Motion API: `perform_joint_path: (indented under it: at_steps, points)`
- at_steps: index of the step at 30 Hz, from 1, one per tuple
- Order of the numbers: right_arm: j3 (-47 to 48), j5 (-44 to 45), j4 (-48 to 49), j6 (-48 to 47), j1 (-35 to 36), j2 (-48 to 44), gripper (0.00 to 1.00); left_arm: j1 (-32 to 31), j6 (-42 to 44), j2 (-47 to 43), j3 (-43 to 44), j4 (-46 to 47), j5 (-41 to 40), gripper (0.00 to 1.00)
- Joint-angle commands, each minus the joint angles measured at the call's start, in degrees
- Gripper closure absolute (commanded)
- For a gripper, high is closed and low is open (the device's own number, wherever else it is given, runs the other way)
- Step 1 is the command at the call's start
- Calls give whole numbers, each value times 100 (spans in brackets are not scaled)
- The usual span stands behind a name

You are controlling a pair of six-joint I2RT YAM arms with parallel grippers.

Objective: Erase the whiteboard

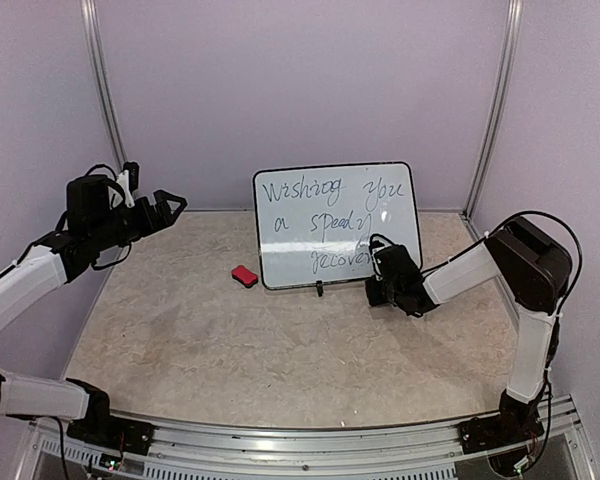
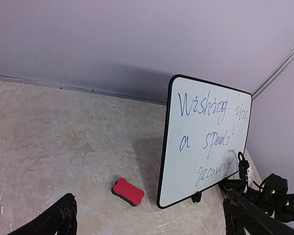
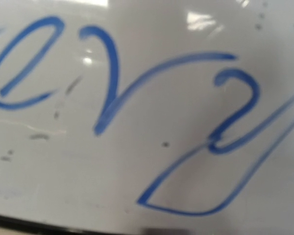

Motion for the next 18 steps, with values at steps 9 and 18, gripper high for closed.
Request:
perform_joint_path:
  at_steps: [9, 18]
  points:
    - [-133, -233, -292, -110, 155, -417, 38, -277, -197, 173, -34, -147, -814, 1]
    - [-470, -340, -689, 28, 222, -1163, 22, -1362, -1113, 902, 71, -320, -2571, 1]
